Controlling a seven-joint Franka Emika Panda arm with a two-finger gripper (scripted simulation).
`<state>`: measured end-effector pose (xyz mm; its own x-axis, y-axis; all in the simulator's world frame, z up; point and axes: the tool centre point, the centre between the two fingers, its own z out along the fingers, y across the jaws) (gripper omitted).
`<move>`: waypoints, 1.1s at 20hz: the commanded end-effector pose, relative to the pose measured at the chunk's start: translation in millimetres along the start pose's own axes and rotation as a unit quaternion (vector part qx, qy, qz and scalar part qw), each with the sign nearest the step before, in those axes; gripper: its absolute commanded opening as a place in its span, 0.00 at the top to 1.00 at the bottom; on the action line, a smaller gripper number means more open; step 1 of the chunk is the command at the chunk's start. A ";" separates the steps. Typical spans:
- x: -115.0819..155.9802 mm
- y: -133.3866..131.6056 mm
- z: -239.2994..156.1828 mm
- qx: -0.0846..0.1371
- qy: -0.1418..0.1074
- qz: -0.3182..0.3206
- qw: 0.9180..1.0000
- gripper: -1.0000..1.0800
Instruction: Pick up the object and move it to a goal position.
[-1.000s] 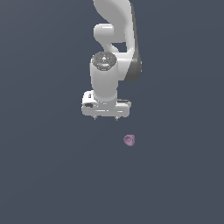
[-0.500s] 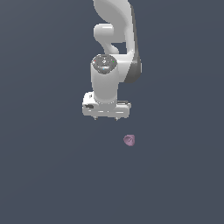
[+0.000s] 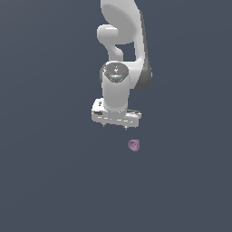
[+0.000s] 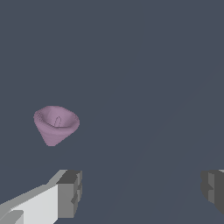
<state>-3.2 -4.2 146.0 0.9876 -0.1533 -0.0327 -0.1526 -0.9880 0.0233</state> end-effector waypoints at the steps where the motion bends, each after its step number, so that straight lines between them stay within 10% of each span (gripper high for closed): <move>1: 2.1 -9.8 5.2 0.001 0.001 0.021 1.000 0.04; 22: 12.4 -100.0 55.5 0.013 0.012 0.213 0.977 0.04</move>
<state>21.4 87.4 90.5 0.8469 -0.5317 -0.0038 -0.5317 -0.8469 0.0059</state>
